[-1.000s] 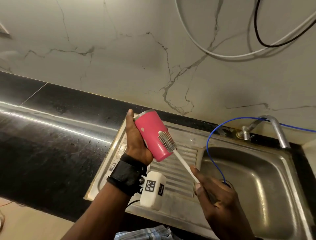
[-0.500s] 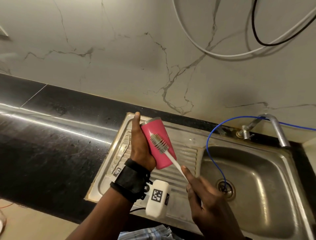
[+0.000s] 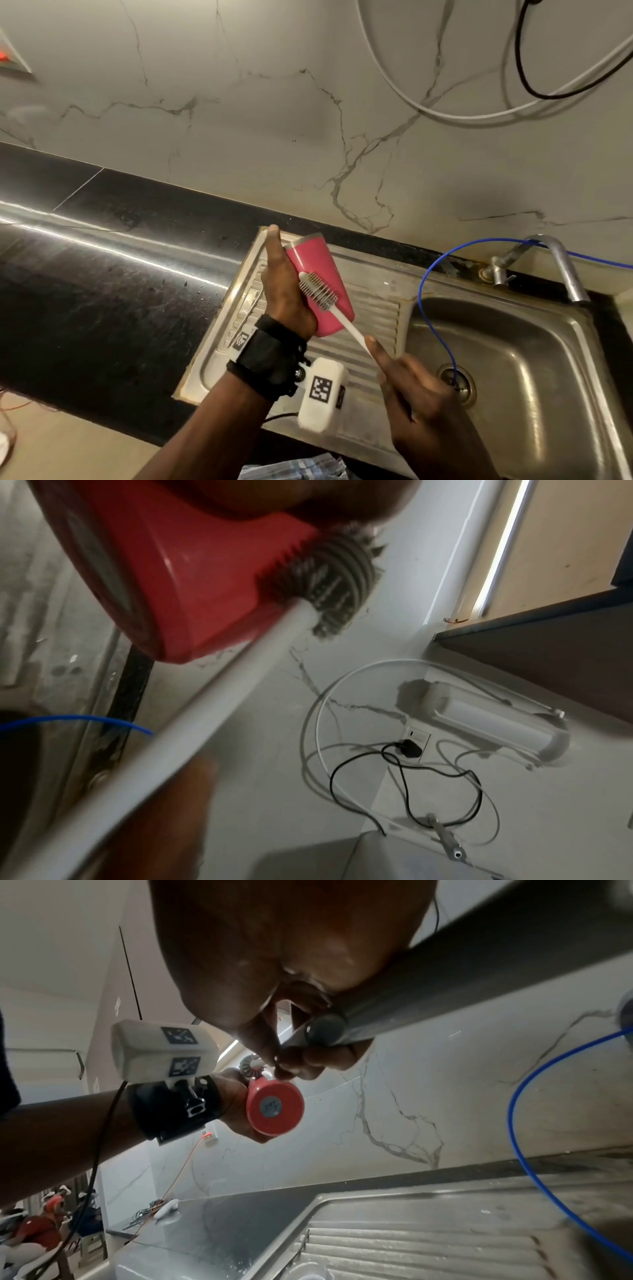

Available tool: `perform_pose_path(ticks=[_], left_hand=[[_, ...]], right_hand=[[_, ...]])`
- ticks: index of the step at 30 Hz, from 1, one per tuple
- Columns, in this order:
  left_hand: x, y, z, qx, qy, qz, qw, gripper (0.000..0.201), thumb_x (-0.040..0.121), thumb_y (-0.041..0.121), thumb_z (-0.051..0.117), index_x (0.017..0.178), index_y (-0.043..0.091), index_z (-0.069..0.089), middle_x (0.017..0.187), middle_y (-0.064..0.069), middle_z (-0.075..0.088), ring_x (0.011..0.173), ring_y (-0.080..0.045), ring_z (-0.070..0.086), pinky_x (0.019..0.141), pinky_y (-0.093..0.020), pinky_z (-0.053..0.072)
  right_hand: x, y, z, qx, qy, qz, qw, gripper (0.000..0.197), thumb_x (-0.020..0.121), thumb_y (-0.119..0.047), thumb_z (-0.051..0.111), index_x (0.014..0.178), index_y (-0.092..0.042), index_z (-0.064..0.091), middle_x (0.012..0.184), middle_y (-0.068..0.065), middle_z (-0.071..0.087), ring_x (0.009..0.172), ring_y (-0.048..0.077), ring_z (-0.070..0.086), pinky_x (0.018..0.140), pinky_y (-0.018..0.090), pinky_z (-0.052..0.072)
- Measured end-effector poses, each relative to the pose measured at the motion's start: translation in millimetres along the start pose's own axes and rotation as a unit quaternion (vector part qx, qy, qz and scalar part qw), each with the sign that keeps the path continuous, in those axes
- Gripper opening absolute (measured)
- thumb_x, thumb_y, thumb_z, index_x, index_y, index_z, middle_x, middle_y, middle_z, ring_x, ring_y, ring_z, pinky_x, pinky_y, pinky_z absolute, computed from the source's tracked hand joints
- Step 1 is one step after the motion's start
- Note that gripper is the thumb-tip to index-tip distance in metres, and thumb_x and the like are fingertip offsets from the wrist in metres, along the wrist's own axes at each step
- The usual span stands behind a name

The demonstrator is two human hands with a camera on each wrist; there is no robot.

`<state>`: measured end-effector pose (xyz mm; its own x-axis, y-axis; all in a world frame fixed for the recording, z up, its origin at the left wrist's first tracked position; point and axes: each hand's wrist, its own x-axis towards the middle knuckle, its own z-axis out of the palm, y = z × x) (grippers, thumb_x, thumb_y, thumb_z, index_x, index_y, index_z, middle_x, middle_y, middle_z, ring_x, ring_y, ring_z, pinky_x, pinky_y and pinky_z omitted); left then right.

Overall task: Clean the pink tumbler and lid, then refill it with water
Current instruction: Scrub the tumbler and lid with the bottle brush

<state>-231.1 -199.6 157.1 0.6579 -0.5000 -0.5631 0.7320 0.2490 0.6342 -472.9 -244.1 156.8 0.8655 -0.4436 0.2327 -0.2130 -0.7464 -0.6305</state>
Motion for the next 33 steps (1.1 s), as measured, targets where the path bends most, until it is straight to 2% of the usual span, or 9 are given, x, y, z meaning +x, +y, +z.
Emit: perform_pose_path(ticks=[2,5,8,13,16,19,23,28,33], left_hand=[[-3.1,-11.5,3.2,0.023,-0.008,-0.013,1.0,0.097,0.059,0.1,0.065,0.115,0.021,0.06,0.106,-0.013,0.056,0.092,-0.034,0.061,0.092,-0.059,0.058],[-4.0,-15.8,7.8,0.023,-0.005,-0.01,1.0,0.119,0.054,0.103,0.065,0.124,0.007,0.066,0.111,-0.014,0.061,0.097,-0.036,0.062,0.101,-0.065,0.053],[-0.4,-8.9,9.9,0.019,0.005,0.006,1.0,0.121,0.061,0.099,0.062,0.132,0.001,0.063,0.106,-0.017,0.065,0.096,-0.035,0.066,0.1,-0.062,0.056],[-2.3,14.8,6.9,0.009,-0.02,-0.018,1.0,0.092,0.08,0.095,0.05,0.118,0.012,0.066,0.093,-0.012,0.068,0.084,-0.027,0.068,0.084,-0.047,0.06],[-10.1,17.1,8.8,0.002,-0.026,-0.03,0.999,0.09,0.083,0.093,0.048,0.117,0.012,0.066,0.092,-0.012,0.068,0.083,-0.027,0.067,0.087,-0.048,0.059],[-22.1,-3.5,13.9,0.025,-0.048,-0.028,0.998,0.092,0.08,0.094,0.054,0.121,0.012,0.067,0.099,-0.015,0.065,0.081,-0.028,0.068,0.084,-0.047,0.06],[-23.2,-5.6,14.8,0.011,-0.053,-0.031,0.998,0.087,0.085,0.09,0.051,0.12,0.012,0.07,0.09,-0.011,0.068,0.076,-0.026,0.068,0.081,-0.045,0.058],[-19.1,21.6,10.2,0.001,-0.033,-0.046,0.998,0.088,0.085,0.092,0.047,0.119,0.013,0.068,0.086,-0.009,0.07,0.074,-0.025,0.069,0.073,-0.042,0.061],[-36.4,-3.7,20.0,0.025,-0.062,-0.061,0.996,0.087,0.084,0.09,0.051,0.111,0.01,0.07,0.093,-0.013,0.068,0.079,-0.028,0.068,0.085,-0.046,0.059]], right_hand=[[7.9,-1.9,2.0,-0.007,0.013,0.006,1.0,0.067,0.098,-0.015,0.057,0.157,-0.043,0.038,0.09,-0.012,0.048,0.062,0.006,0.051,0.06,0.024,0.046],[20.7,-7.1,5.8,-0.021,0.029,0.015,0.999,0.067,0.099,-0.015,0.053,0.158,-0.041,0.037,0.091,-0.011,0.05,0.063,0.009,0.05,0.058,0.027,0.047],[26.5,-13.4,11.6,-0.006,0.036,0.02,0.999,0.064,0.101,-0.016,0.05,0.158,-0.041,0.036,0.09,-0.011,0.049,0.064,0.008,0.048,0.057,0.03,0.046],[15.8,-9.9,6.6,0.006,0.022,0.008,1.0,0.065,0.1,-0.014,0.054,0.158,-0.038,0.038,0.088,-0.014,0.045,0.065,0.003,0.048,0.06,0.019,0.043],[14.3,-11.2,2.9,-0.002,0.03,0.0,1.0,0.064,0.098,-0.012,0.056,0.157,-0.034,0.043,0.088,-0.013,0.046,0.065,0.003,0.049,0.061,0.013,0.039],[31.3,-15.0,6.1,-0.001,0.066,0.011,0.998,0.061,0.098,-0.012,0.054,0.156,-0.031,0.046,0.086,-0.009,0.049,0.065,0.006,0.048,0.059,0.02,0.041],[33.6,-14.6,4.3,0.014,0.056,0.018,0.998,0.061,0.099,-0.014,0.053,0.156,-0.035,0.044,0.085,-0.01,0.049,0.068,0.008,0.05,0.061,0.024,0.043],[3.5,-9.1,-2.6,0.021,0.034,0.022,0.999,0.06,0.098,-0.016,0.057,0.154,-0.035,0.047,0.083,-0.014,0.047,0.065,-0.001,0.048,0.064,0.006,0.036],[21.0,-13.6,-5.5,0.009,0.08,0.027,0.996,0.057,0.096,-0.012,0.057,0.151,-0.028,0.054,0.083,-0.005,0.054,0.065,0.006,0.05,0.062,0.007,0.035]])
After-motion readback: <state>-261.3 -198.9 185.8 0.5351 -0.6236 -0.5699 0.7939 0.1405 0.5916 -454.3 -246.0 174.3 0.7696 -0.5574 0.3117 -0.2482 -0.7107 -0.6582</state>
